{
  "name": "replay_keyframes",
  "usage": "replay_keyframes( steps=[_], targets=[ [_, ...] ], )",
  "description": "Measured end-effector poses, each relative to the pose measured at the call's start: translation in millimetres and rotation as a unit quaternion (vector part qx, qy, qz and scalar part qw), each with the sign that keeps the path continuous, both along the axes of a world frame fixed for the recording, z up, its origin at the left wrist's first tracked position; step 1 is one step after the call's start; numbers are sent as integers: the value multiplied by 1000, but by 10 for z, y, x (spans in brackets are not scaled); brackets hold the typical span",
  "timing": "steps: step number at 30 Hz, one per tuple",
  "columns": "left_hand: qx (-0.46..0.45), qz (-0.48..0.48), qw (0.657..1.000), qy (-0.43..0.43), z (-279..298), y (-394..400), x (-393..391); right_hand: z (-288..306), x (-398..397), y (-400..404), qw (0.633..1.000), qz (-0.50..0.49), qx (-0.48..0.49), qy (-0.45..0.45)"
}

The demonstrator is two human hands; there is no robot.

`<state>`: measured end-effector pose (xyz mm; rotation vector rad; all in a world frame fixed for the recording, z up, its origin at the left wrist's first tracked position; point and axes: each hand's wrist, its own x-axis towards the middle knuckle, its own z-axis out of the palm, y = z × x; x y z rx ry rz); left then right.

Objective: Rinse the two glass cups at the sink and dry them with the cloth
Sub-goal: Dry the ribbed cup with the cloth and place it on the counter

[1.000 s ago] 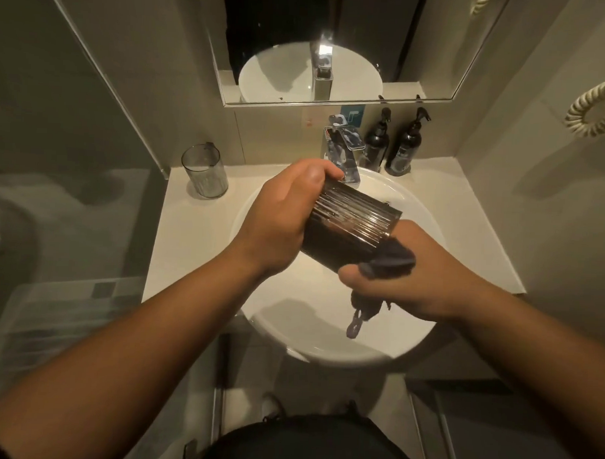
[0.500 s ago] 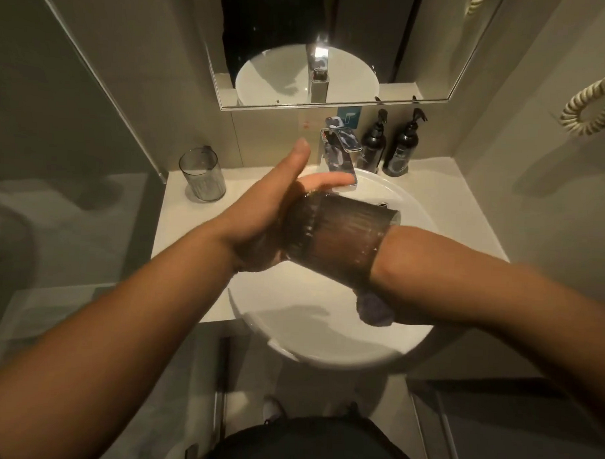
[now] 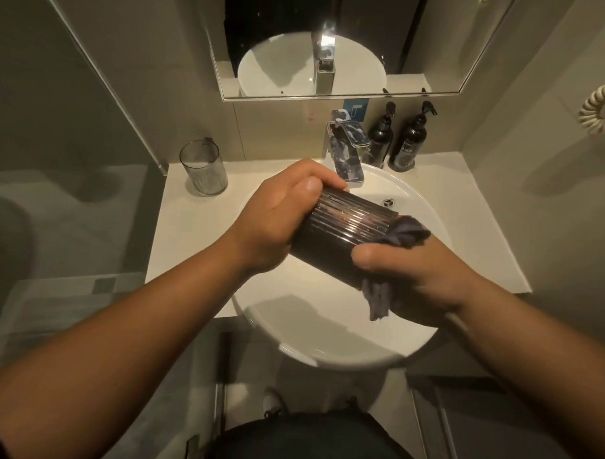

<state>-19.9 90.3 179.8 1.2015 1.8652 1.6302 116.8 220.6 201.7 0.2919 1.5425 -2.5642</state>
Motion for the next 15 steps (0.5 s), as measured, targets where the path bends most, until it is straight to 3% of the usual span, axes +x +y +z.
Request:
replay_keyframes(
  steps=[2,3,4,5,6,7,8,9,10,13,15],
  targets=[
    [21,-1,999,37,-42,-31,-4,-46,-13,-44,988,7,-153,6],
    [19,-2,999,44,-67,-38,-9,-24,-27,-51,988,10,-154,12],
    [13,-9,999,29,-84,-45,-16,-8,-35,-10,996,9,-92,7],
    [5,-21,1000,-22,-86,-48,-28,3,-38,70,999,16,36,11],
    [-2,-31,994,-107,-54,-47,-31,50,-43,154,970,51,235,47],
    [-26,-41,977,-207,-32,-38,-40,69,-66,224,880,106,451,103],
    [-60,-49,954,-290,0,-32,-40,70,-102,250,774,170,591,152],
    [-89,-48,940,-325,25,-18,-38,59,-119,245,688,215,666,192],
    [-104,-39,939,-324,42,16,-28,55,-122,225,645,245,694,207],
    [-55,24,972,-227,50,111,31,42,-120,160,638,228,701,224],
    [-34,46,983,-174,10,119,45,24,-102,155,685,168,679,206]
  ],
)
